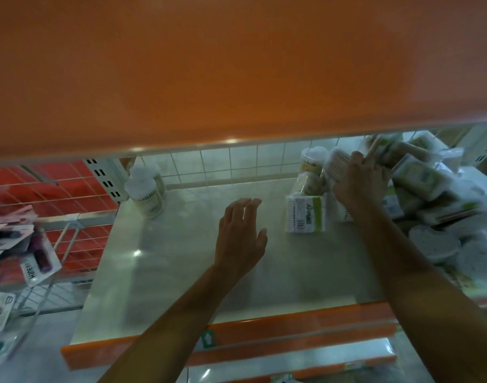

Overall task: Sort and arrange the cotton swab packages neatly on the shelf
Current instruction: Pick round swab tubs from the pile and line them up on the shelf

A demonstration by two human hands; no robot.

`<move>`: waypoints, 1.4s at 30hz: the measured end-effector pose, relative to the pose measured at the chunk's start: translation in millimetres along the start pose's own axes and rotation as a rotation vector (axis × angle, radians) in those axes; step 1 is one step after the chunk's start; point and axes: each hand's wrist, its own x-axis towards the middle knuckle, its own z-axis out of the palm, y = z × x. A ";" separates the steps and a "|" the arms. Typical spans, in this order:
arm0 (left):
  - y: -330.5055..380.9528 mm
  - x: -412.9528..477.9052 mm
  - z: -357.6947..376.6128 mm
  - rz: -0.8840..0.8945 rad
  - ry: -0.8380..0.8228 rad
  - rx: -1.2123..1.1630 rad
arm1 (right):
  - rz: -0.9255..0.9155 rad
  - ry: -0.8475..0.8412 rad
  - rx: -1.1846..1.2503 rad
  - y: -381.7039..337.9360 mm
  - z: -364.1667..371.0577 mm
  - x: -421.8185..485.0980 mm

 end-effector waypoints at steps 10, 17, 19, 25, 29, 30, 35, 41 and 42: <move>-1.5 0.4 -4.9 -0.007 0.011 -0.060 | -0.003 0.139 0.501 -26.0 -7.0 -23.2; 0.2 4.1 -24.1 -0.084 0.032 -0.165 | -0.090 -0.092 0.852 -59.4 6.3 -61.9; -2.0 5.8 -29.9 -0.124 0.047 -0.194 | -0.077 -0.193 0.954 -68.4 9.0 -72.1; -11.1 9.4 -42.6 -0.151 0.105 -0.312 | -0.075 -0.382 1.151 -85.2 20.0 -91.3; -12.5 9.6 -48.9 -0.129 0.143 -0.378 | -0.094 -0.484 1.288 -90.5 21.7 -99.1; -11.9 9.4 -50.1 -0.129 0.150 -0.395 | -0.098 -0.507 1.314 -91.2 21.4 -100.3; -9.8 9.0 -54.9 -0.120 0.194 -0.467 | -0.082 -0.588 1.460 -93.6 21.4 -103.3; -11.0 6.4 -53.2 -0.120 0.234 -0.492 | -0.028 -0.650 1.598 -95.7 20.0 -104.4; -11.5 5.6 -52.6 -0.123 0.239 -0.494 | -0.008 -0.657 1.614 -95.2 21.3 -104.4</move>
